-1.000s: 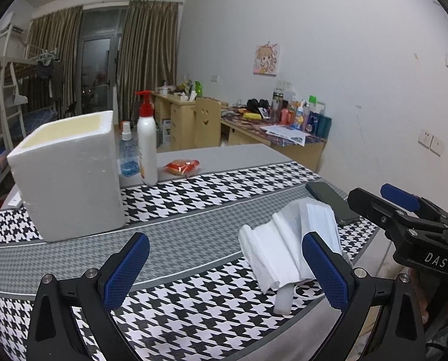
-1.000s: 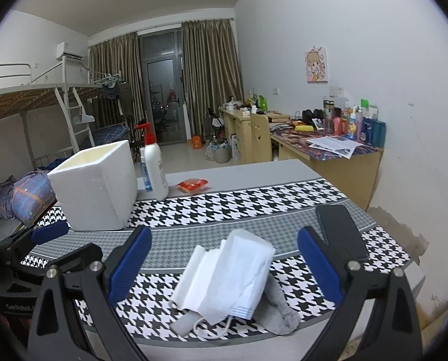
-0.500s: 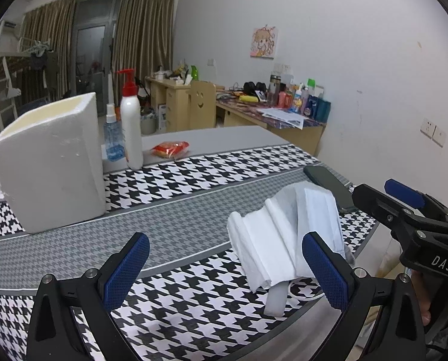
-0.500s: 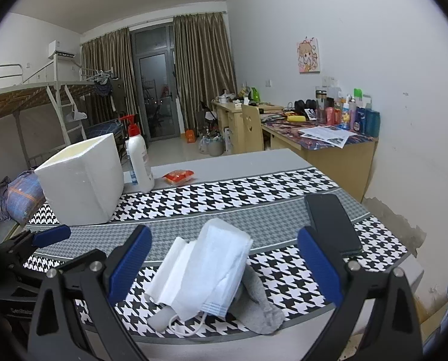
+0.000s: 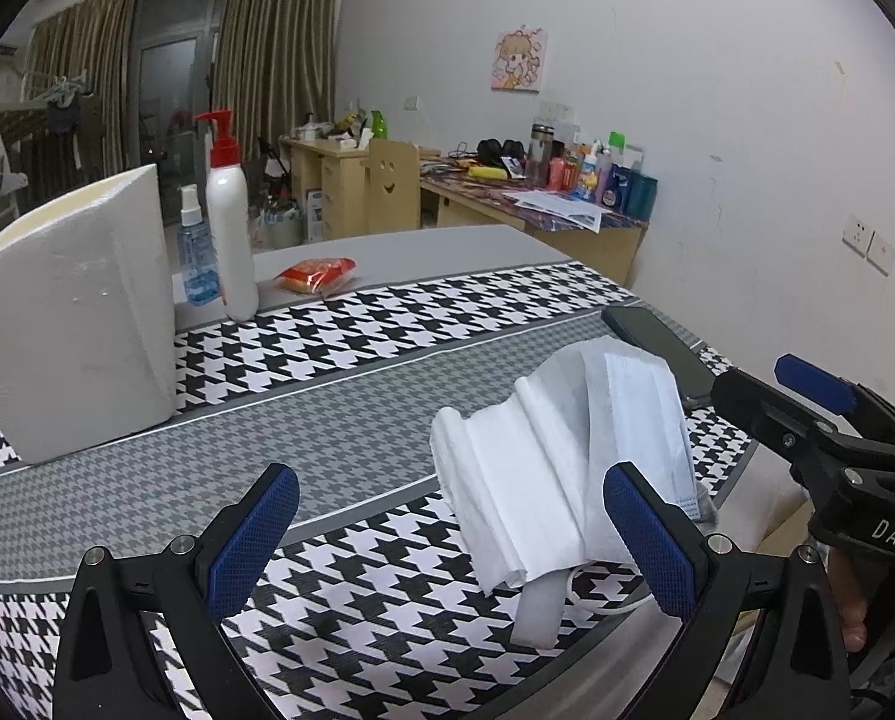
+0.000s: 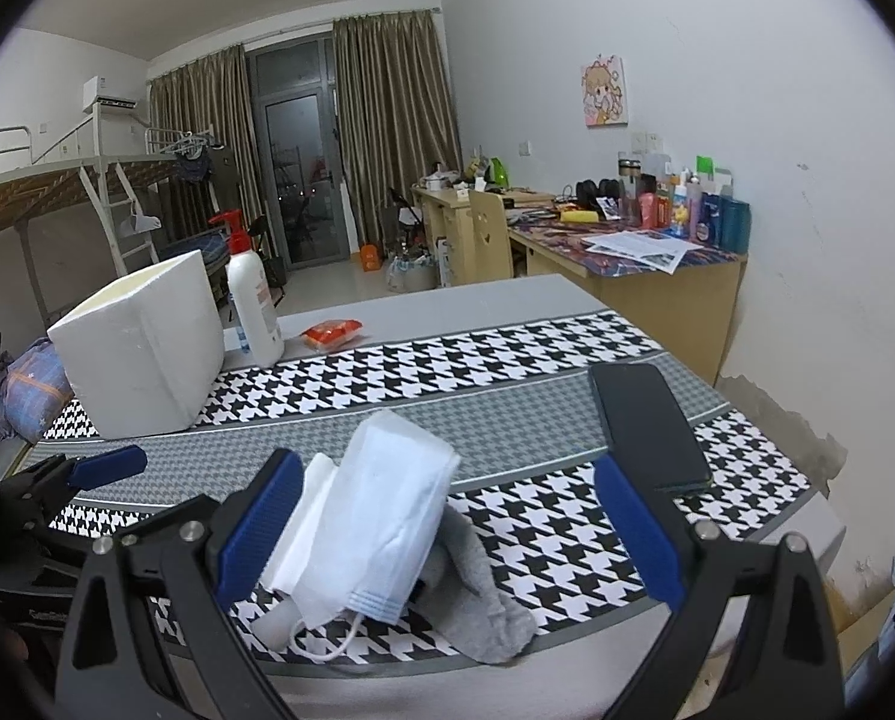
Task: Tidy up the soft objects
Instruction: 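Approach the white face masks with both tools, then close the left tool on the folded white face mask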
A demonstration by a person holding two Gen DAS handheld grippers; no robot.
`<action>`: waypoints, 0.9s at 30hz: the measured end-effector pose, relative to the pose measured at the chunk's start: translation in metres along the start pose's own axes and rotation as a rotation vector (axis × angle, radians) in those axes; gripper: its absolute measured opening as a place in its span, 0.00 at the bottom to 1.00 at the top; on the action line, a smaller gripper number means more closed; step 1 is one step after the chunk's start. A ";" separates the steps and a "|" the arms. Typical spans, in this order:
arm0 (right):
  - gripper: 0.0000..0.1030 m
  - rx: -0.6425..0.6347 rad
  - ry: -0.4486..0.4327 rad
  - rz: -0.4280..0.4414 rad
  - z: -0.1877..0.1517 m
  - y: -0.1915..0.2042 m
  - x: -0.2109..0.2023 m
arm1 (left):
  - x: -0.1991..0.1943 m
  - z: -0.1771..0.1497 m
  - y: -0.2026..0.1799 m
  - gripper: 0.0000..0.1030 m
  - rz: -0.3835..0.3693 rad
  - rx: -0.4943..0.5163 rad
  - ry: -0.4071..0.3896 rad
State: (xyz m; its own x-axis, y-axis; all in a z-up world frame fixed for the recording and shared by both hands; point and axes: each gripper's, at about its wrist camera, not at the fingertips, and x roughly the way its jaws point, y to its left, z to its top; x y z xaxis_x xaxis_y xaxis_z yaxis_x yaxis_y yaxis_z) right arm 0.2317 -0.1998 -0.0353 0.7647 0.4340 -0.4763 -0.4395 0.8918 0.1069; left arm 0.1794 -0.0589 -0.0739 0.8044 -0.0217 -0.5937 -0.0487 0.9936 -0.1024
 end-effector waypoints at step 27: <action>0.96 0.003 0.033 0.003 -0.009 -0.016 0.010 | 0.052 -0.008 -0.018 0.53 -0.115 0.009 0.192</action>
State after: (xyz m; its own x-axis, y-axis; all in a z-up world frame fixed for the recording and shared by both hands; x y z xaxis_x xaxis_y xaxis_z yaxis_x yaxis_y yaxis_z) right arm 0.2424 -0.2106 -0.0495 0.7473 0.4326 -0.5043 -0.4405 0.8908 0.1114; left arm 0.2175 -0.0788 -0.1094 0.6769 -0.1548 -0.7196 0.0428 0.9843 -0.1714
